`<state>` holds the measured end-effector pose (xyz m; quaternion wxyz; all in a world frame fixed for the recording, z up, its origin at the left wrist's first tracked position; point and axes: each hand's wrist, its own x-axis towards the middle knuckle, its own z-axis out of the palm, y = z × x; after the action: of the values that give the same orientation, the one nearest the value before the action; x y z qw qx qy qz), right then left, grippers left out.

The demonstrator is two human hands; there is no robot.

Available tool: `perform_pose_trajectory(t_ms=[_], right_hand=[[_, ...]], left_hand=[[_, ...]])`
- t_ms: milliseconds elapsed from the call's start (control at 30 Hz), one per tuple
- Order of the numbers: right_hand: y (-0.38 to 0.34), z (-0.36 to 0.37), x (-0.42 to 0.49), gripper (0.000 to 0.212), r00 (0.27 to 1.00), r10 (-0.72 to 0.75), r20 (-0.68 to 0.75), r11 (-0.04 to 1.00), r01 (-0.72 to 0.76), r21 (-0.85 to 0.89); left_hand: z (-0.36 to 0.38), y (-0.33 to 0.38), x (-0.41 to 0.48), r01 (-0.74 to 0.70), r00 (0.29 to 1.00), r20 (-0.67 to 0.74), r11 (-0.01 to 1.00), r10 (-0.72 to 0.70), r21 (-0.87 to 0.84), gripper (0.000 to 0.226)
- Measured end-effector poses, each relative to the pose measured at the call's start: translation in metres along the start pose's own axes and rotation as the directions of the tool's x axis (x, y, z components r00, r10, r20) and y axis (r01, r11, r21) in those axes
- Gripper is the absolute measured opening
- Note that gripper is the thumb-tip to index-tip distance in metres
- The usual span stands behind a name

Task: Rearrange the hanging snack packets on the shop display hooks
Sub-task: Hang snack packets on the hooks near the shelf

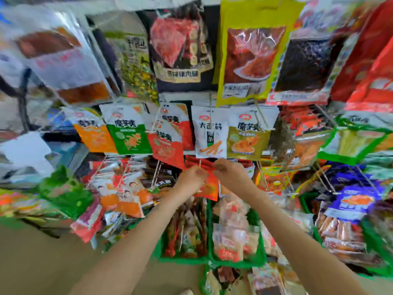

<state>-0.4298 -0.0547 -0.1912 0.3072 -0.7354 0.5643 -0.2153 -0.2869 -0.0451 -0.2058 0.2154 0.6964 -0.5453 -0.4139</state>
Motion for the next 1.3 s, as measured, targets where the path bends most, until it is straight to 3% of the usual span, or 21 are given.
perform_pose_trajectory(t_ms=[133, 267, 400, 567, 700, 900, 1100, 1200, 1300], right_hand=[[-0.059, -0.006, 0.022, 0.027, 0.988, -0.152, -0.038, 0.988, 0.153, 0.020], [-0.110, 0.006, 0.042, 0.033, 0.958, -0.279, -0.062, 0.959, 0.282, 0.042], [-0.141, 0.031, 0.061, 0.043, 0.940, -0.337, -0.059, 0.941, 0.339, 0.027], [-0.154, 0.055, 0.091, 0.058, 0.964, -0.247, -0.102, 0.967, 0.252, 0.042], [-0.144, 0.073, 0.110, 0.065, 0.983, -0.102, -0.152, 0.987, 0.119, 0.107], [-0.123, 0.109, 0.129, 0.056, 0.990, 0.053, -0.130, 0.995, -0.040, 0.095], [-0.123, 0.114, 0.158, 0.062, 0.965, 0.016, -0.261, 0.990, 0.020, 0.137], [-0.125, 0.105, 0.169, 0.069, 0.985, 0.008, -0.170, 0.999, -0.002, 0.037], [-0.124, 0.099, 0.175, 0.060, 0.991, 0.025, -0.129, 1.000, -0.026, -0.009]], left_hand=[[-0.069, -0.005, -0.014, -0.050, 0.992, -0.123, 0.996, 0.041, -0.067, 0.013], [-0.129, -0.019, -0.029, -0.087, 0.972, -0.214, 0.995, 0.097, 0.057, 0.038], [-0.180, -0.046, -0.035, -0.107, 0.953, -0.277, 0.992, 0.121, 0.068, 0.034], [-0.226, -0.071, -0.028, -0.080, 0.929, -0.347, 0.986, 0.126, 0.145, 0.027], [-0.244, -0.099, -0.017, -0.102, 0.935, -0.320, 0.981, 0.152, 0.166, 0.028], [-0.249, -0.130, 0.004, -0.099, 0.968, -0.214, 0.982, 0.133, 0.162, 0.032], [-0.256, -0.119, 0.034, -0.219, 0.952, -0.183, 0.963, 0.246, 0.157, 0.029], [-0.252, -0.100, 0.051, -0.291, 0.934, -0.172, 0.946, 0.313, 0.144, 0.030], [-0.243, -0.086, 0.065, -0.339, 0.920, -0.147, 0.925, 0.364, 0.171, 0.033]])
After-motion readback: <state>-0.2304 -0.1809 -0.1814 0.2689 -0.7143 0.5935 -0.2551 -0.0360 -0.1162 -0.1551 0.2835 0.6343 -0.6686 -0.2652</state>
